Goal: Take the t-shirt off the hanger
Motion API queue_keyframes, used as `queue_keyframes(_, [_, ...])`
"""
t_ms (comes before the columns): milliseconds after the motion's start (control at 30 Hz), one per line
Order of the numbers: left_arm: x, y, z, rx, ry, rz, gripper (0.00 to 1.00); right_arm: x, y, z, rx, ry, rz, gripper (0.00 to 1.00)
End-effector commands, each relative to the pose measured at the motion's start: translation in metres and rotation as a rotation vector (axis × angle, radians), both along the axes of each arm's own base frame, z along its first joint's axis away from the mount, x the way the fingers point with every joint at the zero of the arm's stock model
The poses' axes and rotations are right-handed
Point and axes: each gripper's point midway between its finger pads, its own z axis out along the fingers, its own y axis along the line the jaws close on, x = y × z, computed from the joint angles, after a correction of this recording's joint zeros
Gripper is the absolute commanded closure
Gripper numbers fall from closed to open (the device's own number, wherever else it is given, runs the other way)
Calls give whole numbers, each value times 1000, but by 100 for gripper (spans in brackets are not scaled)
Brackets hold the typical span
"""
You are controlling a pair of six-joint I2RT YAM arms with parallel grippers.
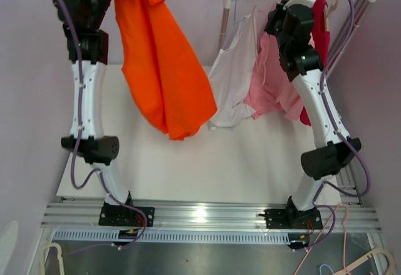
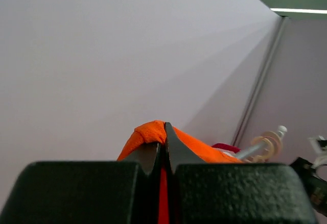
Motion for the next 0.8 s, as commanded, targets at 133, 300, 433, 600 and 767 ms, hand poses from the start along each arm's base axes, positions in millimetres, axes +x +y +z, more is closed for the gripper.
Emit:
queue_keyframes(133, [68, 42, -10, -197, -123, -31, 99, 39, 4, 47, -5, -148, 70, 100])
queue_keyframes(300, [134, 68, -74, -167, 36, 106, 99, 52, -15, 59, 0, -183, 69, 100])
queue_keyframes(433, [187, 73, -174, -162, 330, 185, 99, 68, -36, 50, 55, -160, 78, 100])
queue_keyframes(600, [218, 27, -348, -105, 828, 175, 99, 79, -34, 39, 46, -160, 104, 100])
queue_keyframes(767, [200, 32, -442, -184, 1164, 273, 100, 76, -15, 14, 45, -69, 190, 100])
